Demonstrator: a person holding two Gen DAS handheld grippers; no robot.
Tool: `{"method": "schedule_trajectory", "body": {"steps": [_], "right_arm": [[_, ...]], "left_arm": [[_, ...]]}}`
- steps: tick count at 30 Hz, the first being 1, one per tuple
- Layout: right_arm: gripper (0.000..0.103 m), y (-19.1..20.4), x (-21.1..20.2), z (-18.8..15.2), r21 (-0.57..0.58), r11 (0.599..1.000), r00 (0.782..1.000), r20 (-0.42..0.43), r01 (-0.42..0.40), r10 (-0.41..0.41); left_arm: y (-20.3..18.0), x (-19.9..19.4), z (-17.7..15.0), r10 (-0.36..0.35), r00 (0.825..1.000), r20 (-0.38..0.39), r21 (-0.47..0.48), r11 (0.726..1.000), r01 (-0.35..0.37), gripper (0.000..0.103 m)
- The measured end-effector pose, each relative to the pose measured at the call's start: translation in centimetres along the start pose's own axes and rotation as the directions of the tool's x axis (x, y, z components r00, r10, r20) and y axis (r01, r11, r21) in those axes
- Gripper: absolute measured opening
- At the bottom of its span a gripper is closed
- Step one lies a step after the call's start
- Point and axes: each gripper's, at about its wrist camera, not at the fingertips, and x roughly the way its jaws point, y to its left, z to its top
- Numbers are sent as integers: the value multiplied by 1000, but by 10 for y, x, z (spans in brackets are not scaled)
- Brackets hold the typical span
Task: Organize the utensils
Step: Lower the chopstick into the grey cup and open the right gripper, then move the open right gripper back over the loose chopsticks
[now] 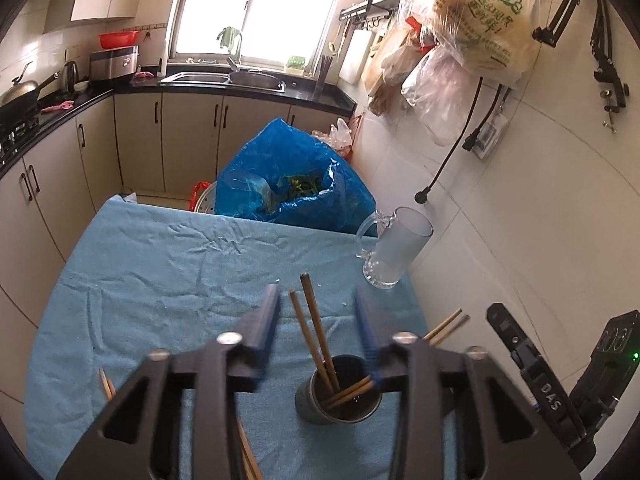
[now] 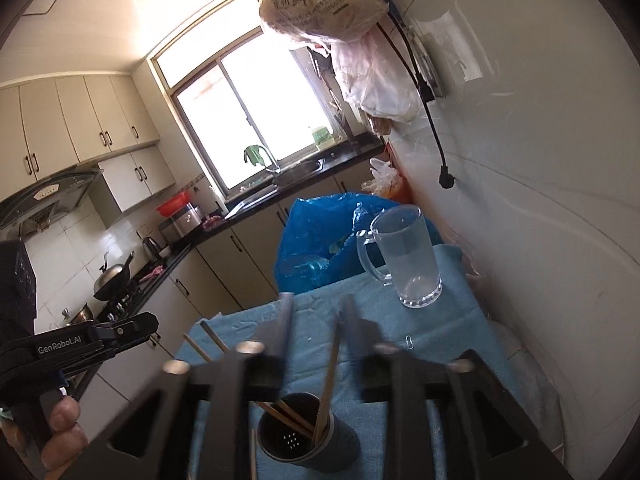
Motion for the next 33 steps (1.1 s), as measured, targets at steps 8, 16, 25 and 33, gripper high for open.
{"method": "schedule_trajectory", "body": {"steps": [8, 16, 25, 33], "right_arm": [[71, 7, -41, 5, -12, 1000, 996, 92, 0, 1], [99, 18, -82, -14, -34, 999, 987, 157, 25, -19], [103, 31, -79, -61, -84, 996, 998, 54, 27, -22], [103, 59, -49, -100, -139, 989, 993, -117, -42, 26]], "left_arm": [[14, -32, -4, 2, 999, 44, -31, 1000, 0, 61], [46, -64, -25, 33, 998, 51, -58, 998, -30, 83], [121, -87, -82, 129, 991, -20, -137, 982, -131, 95], [220, -80, -144, 291, 943, -160, -256, 910, -324, 95]]}}
